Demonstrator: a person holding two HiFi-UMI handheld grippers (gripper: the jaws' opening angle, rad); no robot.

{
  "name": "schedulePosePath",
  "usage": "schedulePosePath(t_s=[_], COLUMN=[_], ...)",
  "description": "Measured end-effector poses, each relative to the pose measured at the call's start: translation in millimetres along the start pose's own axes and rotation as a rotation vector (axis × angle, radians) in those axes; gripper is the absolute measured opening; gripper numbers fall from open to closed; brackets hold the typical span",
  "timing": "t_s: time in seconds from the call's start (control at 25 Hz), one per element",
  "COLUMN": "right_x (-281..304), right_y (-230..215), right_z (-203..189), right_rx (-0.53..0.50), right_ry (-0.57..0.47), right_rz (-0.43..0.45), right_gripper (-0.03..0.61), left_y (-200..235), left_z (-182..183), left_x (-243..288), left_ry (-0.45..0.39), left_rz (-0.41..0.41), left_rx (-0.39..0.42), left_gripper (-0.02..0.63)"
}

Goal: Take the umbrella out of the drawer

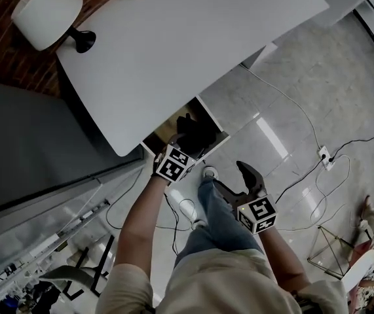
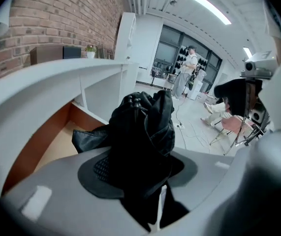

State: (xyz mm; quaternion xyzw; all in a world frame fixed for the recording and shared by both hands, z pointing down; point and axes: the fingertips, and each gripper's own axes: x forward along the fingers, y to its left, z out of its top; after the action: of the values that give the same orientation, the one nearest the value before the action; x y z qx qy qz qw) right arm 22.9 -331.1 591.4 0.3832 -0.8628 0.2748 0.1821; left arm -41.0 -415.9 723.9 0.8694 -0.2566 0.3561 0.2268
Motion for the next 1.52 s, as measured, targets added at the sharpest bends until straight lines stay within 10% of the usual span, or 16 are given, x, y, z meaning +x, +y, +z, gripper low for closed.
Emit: schedulePosePath(t_s=[0.76,1.2,1.52], right_x=[-108,-193,-238], right_y=[131,208,263], right_z=[10,-6,-25], right_rx=[-0.267,-0.355,-0.381], right_ry=[-0.203,-0.323,-0.366], right_rz=[-0.021,-0.103,-0.081], right_gripper=[0.348,0.052,0.002], left_y=[-122,-223,-288], left_z=[16,-40,-82], left_x=[-197,-302,-358], left_ry=[-0.343,-0.475,-0.544], left_rz=[0.191,0.278,0.319], left_rx=[0.016,-0.071,-0.137], left_gripper=[0.213,0.213,0.213])
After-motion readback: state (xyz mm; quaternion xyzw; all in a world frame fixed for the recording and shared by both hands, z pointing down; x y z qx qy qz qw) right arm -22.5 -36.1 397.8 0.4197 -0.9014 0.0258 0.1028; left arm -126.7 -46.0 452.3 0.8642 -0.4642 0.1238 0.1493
